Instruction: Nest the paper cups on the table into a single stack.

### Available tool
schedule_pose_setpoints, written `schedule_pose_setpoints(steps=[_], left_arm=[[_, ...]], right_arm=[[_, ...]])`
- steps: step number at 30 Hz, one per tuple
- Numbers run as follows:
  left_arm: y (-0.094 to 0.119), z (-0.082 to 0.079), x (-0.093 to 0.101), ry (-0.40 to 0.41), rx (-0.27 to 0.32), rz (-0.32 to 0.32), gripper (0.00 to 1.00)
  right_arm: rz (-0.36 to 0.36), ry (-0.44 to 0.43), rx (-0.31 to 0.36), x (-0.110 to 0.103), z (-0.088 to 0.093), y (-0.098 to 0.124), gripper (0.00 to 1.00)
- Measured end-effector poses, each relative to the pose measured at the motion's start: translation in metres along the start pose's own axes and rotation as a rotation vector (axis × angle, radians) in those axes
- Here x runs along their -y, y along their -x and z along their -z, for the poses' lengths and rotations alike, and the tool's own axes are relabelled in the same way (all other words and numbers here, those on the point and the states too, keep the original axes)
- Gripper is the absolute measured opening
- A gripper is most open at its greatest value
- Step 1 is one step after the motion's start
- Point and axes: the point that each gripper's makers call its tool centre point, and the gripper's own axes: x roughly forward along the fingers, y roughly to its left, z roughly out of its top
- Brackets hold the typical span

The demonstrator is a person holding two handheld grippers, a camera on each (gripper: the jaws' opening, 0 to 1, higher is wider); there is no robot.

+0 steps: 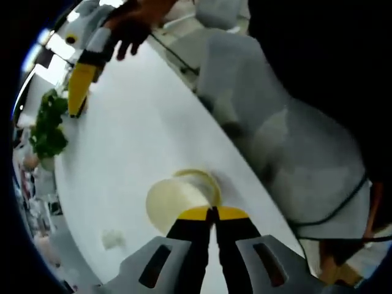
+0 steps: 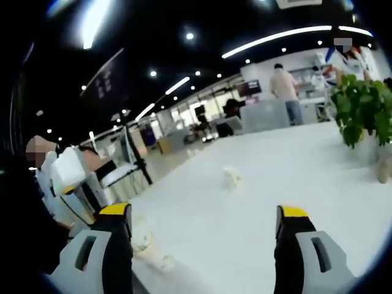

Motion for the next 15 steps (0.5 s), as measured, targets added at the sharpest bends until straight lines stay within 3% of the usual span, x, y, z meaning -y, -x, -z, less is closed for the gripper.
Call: schedule_pose_setpoints(steps=[15], left_arm=[[-0.018, 0.005, 0.004, 0.038, 0.016, 0.037, 0.04]], right_arm=[[0.003, -0.011, -0.006, 0.006, 0.003, 0.0, 0.95]])
